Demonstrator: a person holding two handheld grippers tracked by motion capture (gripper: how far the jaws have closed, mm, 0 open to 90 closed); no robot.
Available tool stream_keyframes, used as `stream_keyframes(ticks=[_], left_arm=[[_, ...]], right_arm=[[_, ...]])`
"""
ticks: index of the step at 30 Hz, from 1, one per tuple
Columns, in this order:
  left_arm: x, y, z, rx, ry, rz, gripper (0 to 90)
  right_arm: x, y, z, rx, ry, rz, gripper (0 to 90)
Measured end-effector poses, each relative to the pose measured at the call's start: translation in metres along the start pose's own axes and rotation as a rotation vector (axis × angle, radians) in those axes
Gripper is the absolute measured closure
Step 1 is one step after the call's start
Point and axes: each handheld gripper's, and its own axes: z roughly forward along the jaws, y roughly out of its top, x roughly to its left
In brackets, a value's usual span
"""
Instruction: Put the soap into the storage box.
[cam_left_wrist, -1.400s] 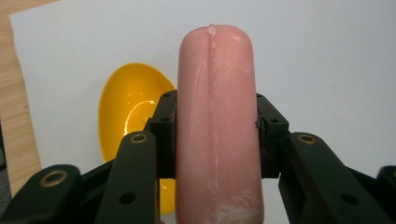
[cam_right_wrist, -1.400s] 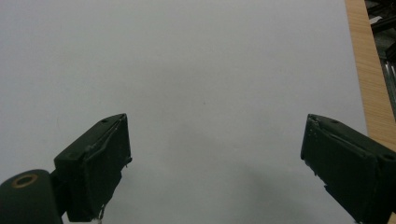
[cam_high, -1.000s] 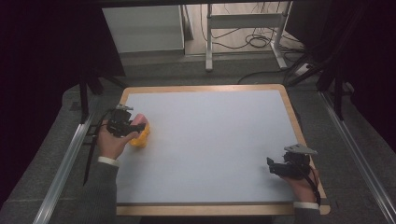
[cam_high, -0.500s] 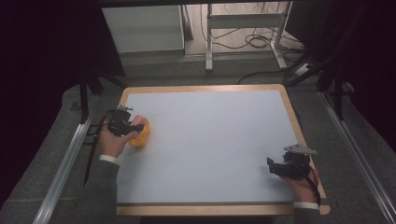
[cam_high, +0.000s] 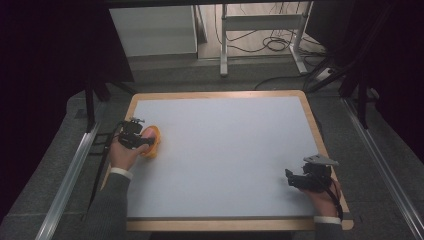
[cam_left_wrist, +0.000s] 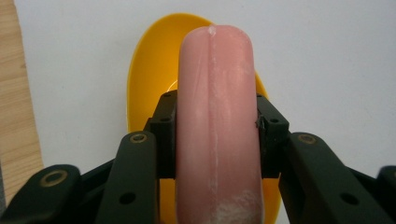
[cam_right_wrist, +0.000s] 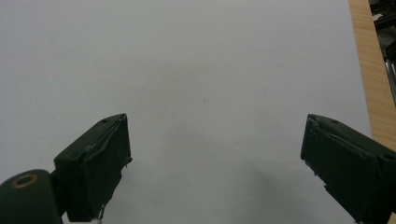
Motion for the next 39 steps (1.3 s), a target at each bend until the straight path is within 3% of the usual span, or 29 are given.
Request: stream_keyframes(ticks=[4, 9, 12, 17, 23, 26, 36, 39], left_arm=[[0.001, -0.001, 0.000, -0.018, -0.009, -0.011, 58.7], [-0.001, 0.000, -0.014, -0.069, -0.016, 0.007, 33.1], [-0.003, -0.003, -0.025, -0.114, -0.012, 0.021, 28.4], [-0.012, -0.010, -0.040, -0.171, -0.052, 0.049, 26.4], [-0.021, -0.025, -0.053, -0.201, -0.127, 0.074, 26.0], [-0.026, -0.033, -0.056, -0.215, -0.139, 0.085, 25.5], [-0.040, -0.067, -0.047, -0.223, -0.196, 0.107, 25.8], [-0.041, -0.075, -0.043, -0.224, -0.198, 0.086, 26.1]], right_arm=[[0.000, 0.000, 0.000, 0.001, 0.003, 0.000, 8.0], [0.000, 0.000, 0.000, 0.001, 0.001, 0.000, 8.0], [0.000, 0.000, 0.000, 0.002, 0.003, -0.003, 8.0], [0.000, 0.001, 0.000, -0.001, 0.002, -0.003, 8.0], [0.000, 0.001, -0.001, -0.003, 0.003, -0.001, 8.0], [0.000, 0.001, -0.002, -0.004, 0.001, -0.002, 8.0], [0.002, 0.002, -0.003, -0.013, 0.002, -0.005, 8.0], [0.002, 0.002, -0.003, -0.013, 0.002, -0.006, 8.0]])
